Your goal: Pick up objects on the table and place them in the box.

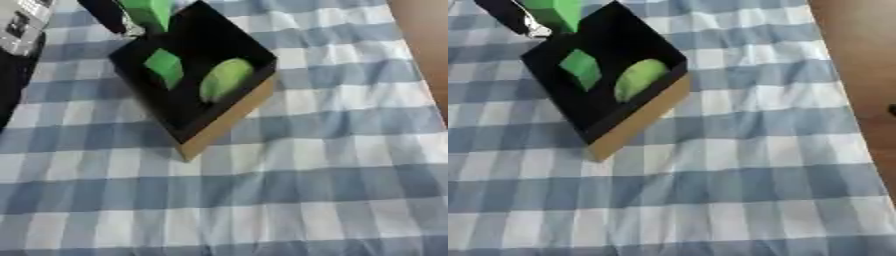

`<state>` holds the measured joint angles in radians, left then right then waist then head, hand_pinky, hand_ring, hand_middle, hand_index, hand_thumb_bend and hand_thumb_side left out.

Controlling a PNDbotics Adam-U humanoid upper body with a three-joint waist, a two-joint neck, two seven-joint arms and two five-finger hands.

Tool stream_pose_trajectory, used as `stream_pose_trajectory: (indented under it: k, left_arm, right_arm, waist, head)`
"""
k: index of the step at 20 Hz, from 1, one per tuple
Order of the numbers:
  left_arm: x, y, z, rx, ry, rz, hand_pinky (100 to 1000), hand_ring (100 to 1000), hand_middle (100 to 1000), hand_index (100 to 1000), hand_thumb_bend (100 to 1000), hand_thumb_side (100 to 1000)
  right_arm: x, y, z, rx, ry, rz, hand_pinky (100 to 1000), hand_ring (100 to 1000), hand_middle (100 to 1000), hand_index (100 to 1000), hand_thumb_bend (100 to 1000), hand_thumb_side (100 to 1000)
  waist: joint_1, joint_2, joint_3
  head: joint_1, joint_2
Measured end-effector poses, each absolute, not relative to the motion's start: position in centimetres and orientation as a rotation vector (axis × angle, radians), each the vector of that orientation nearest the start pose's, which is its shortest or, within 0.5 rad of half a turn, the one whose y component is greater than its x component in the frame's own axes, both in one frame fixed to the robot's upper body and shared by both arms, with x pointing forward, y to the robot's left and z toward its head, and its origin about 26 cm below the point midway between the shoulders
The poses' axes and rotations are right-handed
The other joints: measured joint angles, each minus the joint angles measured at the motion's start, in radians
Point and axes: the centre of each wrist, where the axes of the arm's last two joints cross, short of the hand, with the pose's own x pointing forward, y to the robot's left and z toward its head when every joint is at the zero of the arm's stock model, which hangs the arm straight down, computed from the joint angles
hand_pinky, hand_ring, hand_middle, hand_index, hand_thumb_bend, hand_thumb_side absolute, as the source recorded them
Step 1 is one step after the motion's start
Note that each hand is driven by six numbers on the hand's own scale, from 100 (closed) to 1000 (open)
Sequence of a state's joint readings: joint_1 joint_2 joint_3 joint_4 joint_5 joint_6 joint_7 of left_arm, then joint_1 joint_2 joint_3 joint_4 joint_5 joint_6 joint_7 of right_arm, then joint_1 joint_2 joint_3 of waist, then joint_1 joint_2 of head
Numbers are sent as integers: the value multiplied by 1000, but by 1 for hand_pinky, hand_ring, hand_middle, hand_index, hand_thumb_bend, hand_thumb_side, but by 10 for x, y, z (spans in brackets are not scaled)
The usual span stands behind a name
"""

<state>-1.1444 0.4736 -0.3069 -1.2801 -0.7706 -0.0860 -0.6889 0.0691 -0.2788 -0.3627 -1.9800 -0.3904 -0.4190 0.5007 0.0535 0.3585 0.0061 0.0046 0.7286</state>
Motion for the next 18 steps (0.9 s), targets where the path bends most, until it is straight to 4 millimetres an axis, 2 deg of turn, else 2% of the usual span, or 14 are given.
stream_pose_trajectory:
  k: [5, 9, 10, 11, 12, 14, 18]
  left_arm:
    - [446, 163, 320, 829, -1525, -1825, 809, 738, 595, 747, 343, 257]
    - [455, 156, 305, 796, -1477, -1851, 813, 760, 657, 821, 393, 329]
    - [456, 154, 304, 797, -1470, -1860, 843, 817, 746, 878, 479, 393]
    - [457, 153, 304, 801, -1460, -1871, 849, 826, 756, 882, 489, 400]
    - [458, 152, 303, 802, -1452, -1883, 908, 892, 820, 904, 584, 456]
    - [460, 150, 300, 800, -1433, -1913, 948, 940, 860, 922, 648, 477]
    - [461, 149, 299, 850, -1416, -1948, 961, 961, 875, 930, 659, 476]
  right_arm:
    - [232, -377, 123, 10, -2375, 417, 924, 1000, 368, 907, 100, 563]
    - [233, -377, 124, 16, -2374, 420, 925, 1000, 368, 907, 100, 569]
    - [233, -377, 124, 17, -2373, 420, 925, 1000, 367, 907, 100, 569]
    - [233, -377, 124, 17, -2373, 420, 925, 1000, 367, 907, 100, 569]
    - [233, -377, 124, 18, -2372, 420, 925, 1000, 367, 907, 100, 569]
    - [233, -377, 124, 20, -2371, 420, 926, 1000, 367, 907, 100, 570]
    - [233, -376, 124, 27, -2369, 418, 926, 1000, 367, 908, 100, 570]
  waist:
    - [0, 0, -6]
    - [0, 0, -7]
    - [0, -1, -7]
    - [0, -2, -7]
    - [0, -2, -8]
    - [0, -3, -10]
    - [0, -3, -10]
  head:
    - [5, 0]
    - [8, 1]
    - [8, 1]
    - [8, 1]
    - [9, 1]
    - [9, 1]
    - [10, 1]
